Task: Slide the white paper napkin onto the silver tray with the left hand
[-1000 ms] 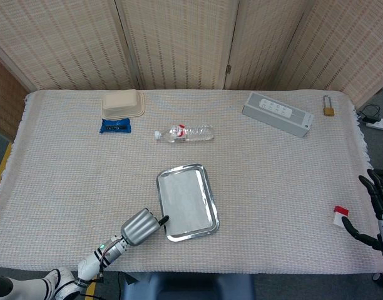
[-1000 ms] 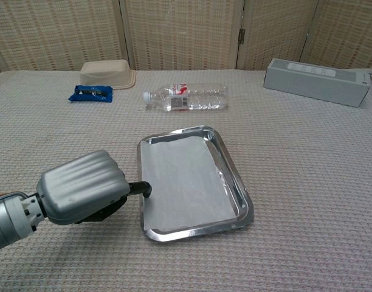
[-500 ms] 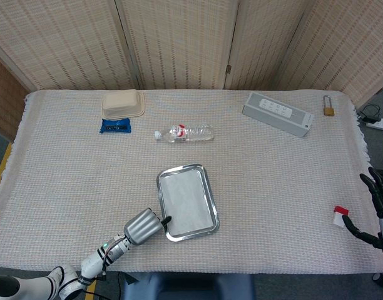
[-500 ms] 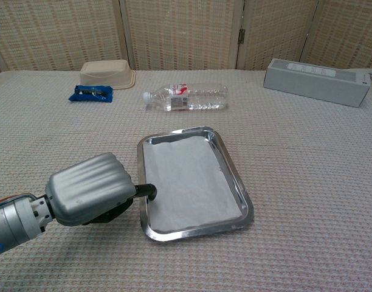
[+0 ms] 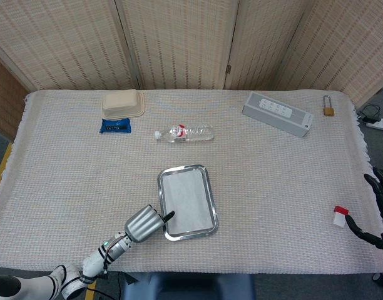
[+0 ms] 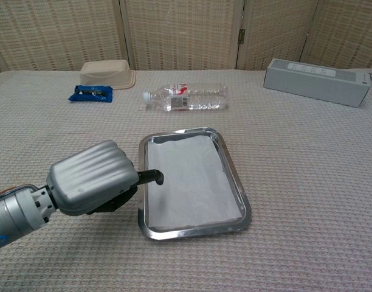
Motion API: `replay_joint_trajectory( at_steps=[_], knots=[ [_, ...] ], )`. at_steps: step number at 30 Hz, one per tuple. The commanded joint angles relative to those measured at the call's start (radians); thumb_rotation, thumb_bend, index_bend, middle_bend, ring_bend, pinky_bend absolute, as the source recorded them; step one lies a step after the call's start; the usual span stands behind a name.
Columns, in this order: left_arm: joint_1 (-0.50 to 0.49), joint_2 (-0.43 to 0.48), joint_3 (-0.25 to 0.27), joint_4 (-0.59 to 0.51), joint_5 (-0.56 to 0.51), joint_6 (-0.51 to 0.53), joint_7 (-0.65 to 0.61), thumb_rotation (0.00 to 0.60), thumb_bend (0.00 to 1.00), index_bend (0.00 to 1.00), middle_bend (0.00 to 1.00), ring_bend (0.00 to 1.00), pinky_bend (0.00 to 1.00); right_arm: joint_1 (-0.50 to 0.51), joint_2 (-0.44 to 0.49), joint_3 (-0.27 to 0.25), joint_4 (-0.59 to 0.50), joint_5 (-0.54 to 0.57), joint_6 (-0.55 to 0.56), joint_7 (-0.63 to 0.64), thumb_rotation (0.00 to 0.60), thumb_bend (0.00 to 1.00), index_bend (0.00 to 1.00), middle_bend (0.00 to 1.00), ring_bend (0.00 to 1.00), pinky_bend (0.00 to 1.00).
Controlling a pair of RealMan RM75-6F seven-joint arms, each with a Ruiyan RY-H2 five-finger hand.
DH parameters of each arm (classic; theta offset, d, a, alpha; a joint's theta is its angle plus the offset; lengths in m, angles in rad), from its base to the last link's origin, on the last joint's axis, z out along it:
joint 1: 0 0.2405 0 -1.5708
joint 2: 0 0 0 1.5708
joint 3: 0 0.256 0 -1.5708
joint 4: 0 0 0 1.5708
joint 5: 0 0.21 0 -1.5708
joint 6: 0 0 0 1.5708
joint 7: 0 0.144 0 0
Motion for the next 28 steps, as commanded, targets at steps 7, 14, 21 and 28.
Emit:
replay_joint_trajectory(
  at_steps=[7, 14, 21, 28],
  knots=[
    [0.082, 0.132, -0.029, -0.165, -0.009, 0.150, 0.084, 0.600, 0.65, 0.29, 1.00, 0.89, 1.00, 0.009, 0.000, -0.002, -0.008, -0.002, -0.019, -0.018, 0.600, 0.35, 0.00, 0.00, 0.00, 0.00],
    [0.351, 0.333, -0.068, -0.467, -0.333, 0.290, 0.170, 0.600, 0.36, 0.25, 0.22, 0.08, 0.16, 0.026, -0.008, -0.013, -0.021, -0.001, -0.067, -0.050, 0.600, 0.35, 0.00, 0.00, 0.00, 0.00],
    [0.522, 0.451, -0.087, -0.448, -0.363, 0.493, -0.107, 0.600, 0.33, 0.20, 0.10, 0.00, 0.00, 0.064, -0.065, -0.017, -0.005, 0.053, -0.180, -0.181, 0.600, 0.35, 0.00, 0.00, 0.00, 0.00],
    [0.567, 0.508, -0.068, -0.440, -0.308, 0.510, -0.223, 0.600, 0.31, 0.13, 0.08, 0.00, 0.00, 0.087, -0.123, -0.018, 0.007, 0.073, -0.226, -0.292, 0.600, 0.35, 0.00, 0.00, 0.00, 0.00]
  ],
)
